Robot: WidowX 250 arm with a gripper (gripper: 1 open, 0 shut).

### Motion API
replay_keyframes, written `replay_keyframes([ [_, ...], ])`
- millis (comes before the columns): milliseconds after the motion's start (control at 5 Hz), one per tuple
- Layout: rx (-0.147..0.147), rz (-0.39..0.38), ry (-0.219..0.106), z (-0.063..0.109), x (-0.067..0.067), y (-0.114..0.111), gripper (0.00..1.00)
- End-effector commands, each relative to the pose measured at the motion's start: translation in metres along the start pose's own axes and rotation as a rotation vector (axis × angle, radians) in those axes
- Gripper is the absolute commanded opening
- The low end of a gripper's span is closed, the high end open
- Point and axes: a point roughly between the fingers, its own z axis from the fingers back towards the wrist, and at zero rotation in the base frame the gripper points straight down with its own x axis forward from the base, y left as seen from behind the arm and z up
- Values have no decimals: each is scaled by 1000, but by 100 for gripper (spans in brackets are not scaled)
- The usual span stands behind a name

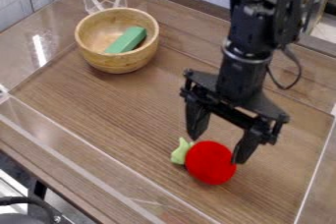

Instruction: Move the red fruit to the left

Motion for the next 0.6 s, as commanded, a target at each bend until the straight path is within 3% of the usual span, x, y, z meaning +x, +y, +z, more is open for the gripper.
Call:
replay_keyframes([
  [0, -15, -9, -53, 1, 1, -5, 100],
  [400, -15, 69, -70, -24, 13, 6, 100],
])
